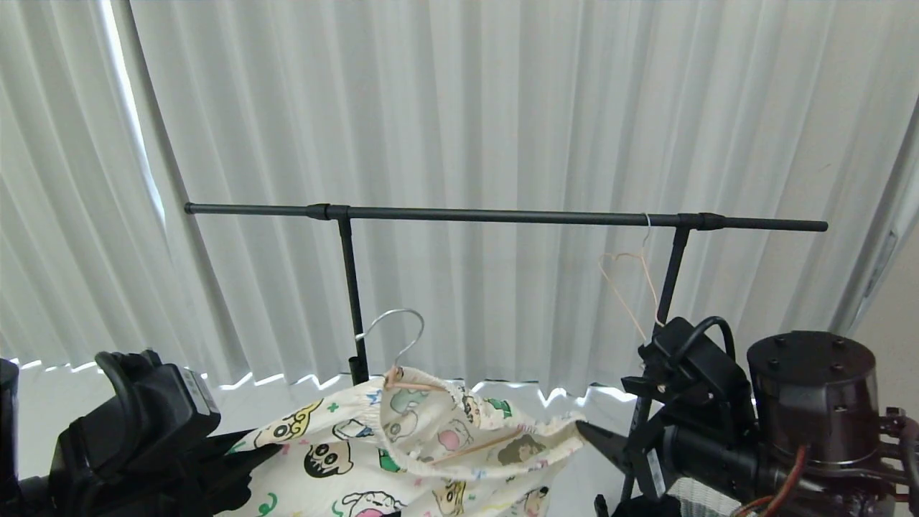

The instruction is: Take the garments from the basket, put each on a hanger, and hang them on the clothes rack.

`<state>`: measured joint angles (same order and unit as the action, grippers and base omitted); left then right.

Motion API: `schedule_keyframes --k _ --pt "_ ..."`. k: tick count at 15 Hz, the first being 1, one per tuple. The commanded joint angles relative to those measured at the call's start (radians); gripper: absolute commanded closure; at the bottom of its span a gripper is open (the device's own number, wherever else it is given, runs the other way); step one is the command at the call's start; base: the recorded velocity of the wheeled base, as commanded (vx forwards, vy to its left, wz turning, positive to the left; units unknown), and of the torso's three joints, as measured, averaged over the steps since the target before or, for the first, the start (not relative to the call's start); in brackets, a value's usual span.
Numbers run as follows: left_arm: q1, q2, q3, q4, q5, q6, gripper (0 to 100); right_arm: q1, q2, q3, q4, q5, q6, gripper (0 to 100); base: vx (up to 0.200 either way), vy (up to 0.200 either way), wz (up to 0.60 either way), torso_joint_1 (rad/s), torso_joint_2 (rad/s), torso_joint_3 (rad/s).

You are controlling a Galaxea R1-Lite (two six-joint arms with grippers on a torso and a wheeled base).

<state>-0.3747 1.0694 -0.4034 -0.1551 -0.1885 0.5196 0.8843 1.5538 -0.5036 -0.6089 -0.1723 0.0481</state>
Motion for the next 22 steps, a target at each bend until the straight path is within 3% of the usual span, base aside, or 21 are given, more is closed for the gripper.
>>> schedule_keyframes --k 1,3,5,8,10,14,19,22 --pt "-0.030 -0.037 -0.009 -0.001 -0.003 -0.039 100 0.048 -0.100 0.011 0.057 0.042 -0.039 0 0.000 0.000 0.00 0.000 0.00 0.000" --pt "-0.092 -0.078 -0.003 -0.001 -0.003 -0.082 100 0.047 -0.139 0.008 0.118 0.094 -0.096 0 0.000 0.000 0.00 0.000 0.00 0.000" --pt "-0.162 -0.100 -0.005 -0.003 -0.003 -0.130 100 0.047 -0.221 -0.006 0.264 0.198 -0.177 0 0.000 0.000 0.00 0.000 0.00 0.000" --pt "-0.161 -0.068 -0.014 -0.026 -0.003 -0.133 100 0.048 -0.296 -0.064 0.477 0.320 -0.289 0 0.000 0.000 0.00 0.000 0.00 0.000" --pt "-0.072 0.014 -0.028 -0.087 0.014 -0.150 100 0.048 -0.319 -0.098 0.586 0.356 -0.343 0 0.000 0.000 0.00 0.000 0.00 0.000" --pt "-0.204 0.027 -0.012 -0.139 0.008 -0.151 100 0.045 -0.281 -0.156 0.587 0.353 -0.346 0 0.000 0.000 0.00 0.000 0.00 0.000" --pt "-0.244 0.006 -0.002 -0.149 0.008 -0.151 100 0.012 -0.150 -0.251 0.494 0.352 -0.353 0 0.000 0.000 0.00 0.000 0.00 0.000" --pt "-0.306 0.000 -0.002 -0.150 0.008 -0.147 100 0.016 -0.057 -0.323 0.495 0.356 -0.439 0 0.000 0.000 0.00 0.000 0.00 0.000"
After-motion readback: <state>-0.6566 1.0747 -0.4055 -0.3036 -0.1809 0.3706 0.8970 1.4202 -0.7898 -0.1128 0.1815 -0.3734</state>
